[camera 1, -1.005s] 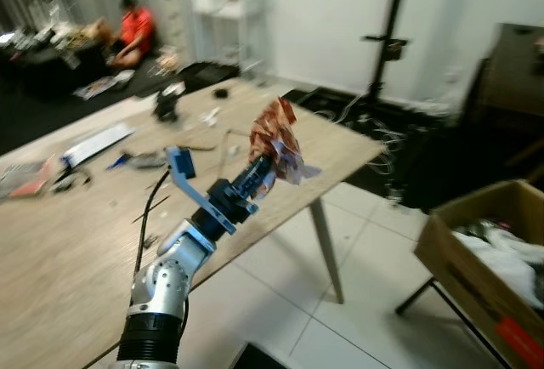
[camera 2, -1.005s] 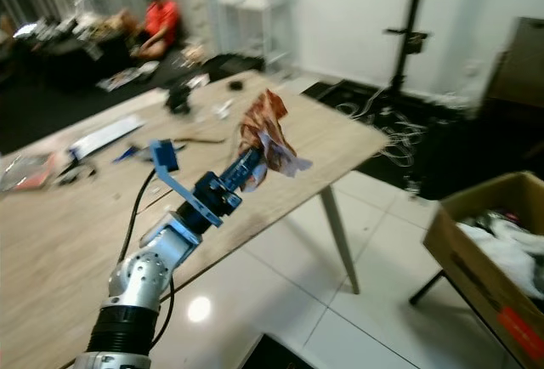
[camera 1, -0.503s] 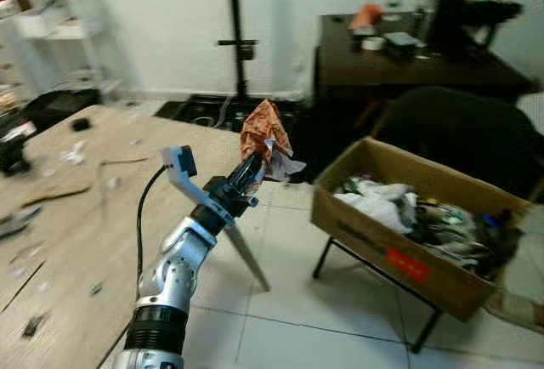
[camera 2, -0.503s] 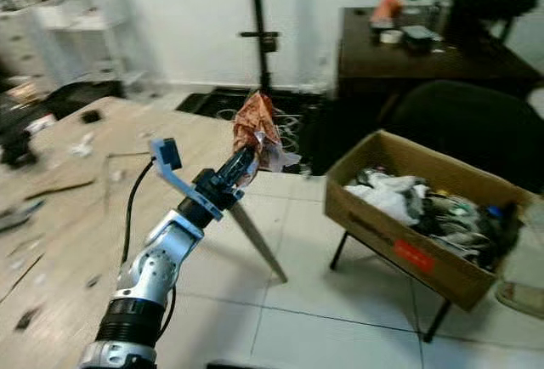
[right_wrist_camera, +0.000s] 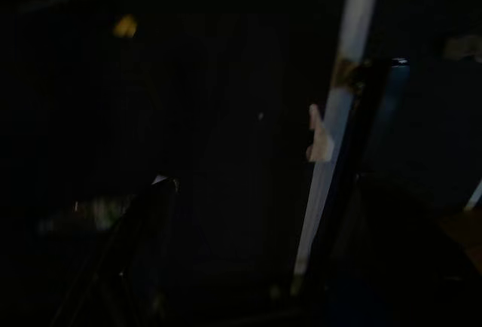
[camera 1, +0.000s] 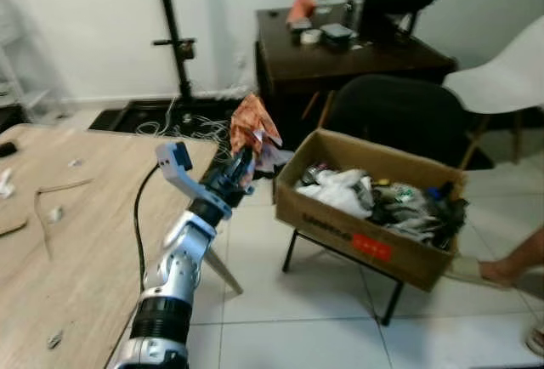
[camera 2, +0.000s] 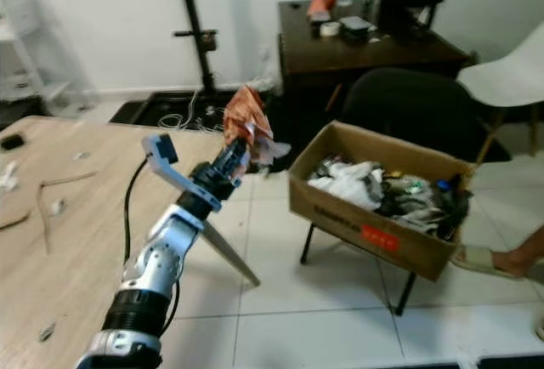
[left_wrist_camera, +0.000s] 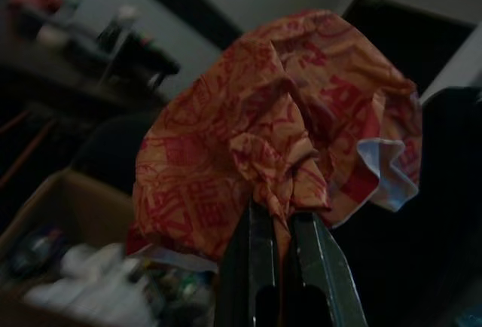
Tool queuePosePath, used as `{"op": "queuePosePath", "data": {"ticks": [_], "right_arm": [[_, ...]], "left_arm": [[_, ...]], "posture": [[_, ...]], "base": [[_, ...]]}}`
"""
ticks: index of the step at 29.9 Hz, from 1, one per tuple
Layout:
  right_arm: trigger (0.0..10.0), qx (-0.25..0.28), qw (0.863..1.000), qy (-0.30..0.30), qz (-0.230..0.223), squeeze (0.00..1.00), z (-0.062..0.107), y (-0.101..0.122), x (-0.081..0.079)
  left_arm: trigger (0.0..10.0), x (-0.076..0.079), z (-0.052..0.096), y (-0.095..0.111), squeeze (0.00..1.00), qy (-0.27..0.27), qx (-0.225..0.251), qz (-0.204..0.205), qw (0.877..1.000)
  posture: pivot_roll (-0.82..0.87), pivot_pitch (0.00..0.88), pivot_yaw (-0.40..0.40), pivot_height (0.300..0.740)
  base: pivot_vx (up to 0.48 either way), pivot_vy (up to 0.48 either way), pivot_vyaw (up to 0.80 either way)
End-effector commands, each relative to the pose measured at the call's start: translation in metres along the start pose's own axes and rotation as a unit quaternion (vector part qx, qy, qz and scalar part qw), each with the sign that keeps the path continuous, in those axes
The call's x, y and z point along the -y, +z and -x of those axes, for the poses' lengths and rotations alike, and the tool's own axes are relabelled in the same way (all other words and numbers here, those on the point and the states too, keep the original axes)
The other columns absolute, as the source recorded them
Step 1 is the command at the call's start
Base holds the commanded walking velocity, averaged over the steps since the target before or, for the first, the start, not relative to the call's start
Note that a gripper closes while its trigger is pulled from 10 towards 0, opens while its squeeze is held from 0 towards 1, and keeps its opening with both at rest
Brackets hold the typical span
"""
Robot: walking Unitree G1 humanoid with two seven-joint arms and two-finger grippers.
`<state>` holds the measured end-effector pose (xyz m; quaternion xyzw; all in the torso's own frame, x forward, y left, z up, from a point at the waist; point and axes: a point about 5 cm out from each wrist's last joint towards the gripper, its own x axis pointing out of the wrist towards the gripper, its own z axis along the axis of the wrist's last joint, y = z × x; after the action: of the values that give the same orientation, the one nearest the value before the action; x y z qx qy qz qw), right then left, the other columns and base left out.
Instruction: Picking trash to rubbish bin
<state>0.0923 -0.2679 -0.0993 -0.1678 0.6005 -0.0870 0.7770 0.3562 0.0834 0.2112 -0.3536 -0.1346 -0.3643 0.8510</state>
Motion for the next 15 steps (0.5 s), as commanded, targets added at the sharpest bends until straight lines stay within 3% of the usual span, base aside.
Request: {"op": "queuePosePath", "data": {"ticks": [1,15], "right_arm": [[10.0,-0.017,1.000,0.009,0.003,0.00,0.0011,-0.0110,-0.0086],[10.0,-0.018,1.000,0.005,0.003,0.00,0.0012,-0.0132,-0.0083]], "left_arm": [[10.0,-0.0060,0.0071,-0.0026,0.00,0.017,0.003,-0.003,1.000],[10.0,-0.0023,0.0032,-0.0061,0.00,0.006,0.000,-0.009,1.000]], "posture": [[-0.28,0.092,0.096,0.740],[-0.28,0.093,0.097,0.740]], "base": [[0.000,0.000,-0.80],[0.000,0.000,-0.80]]}}
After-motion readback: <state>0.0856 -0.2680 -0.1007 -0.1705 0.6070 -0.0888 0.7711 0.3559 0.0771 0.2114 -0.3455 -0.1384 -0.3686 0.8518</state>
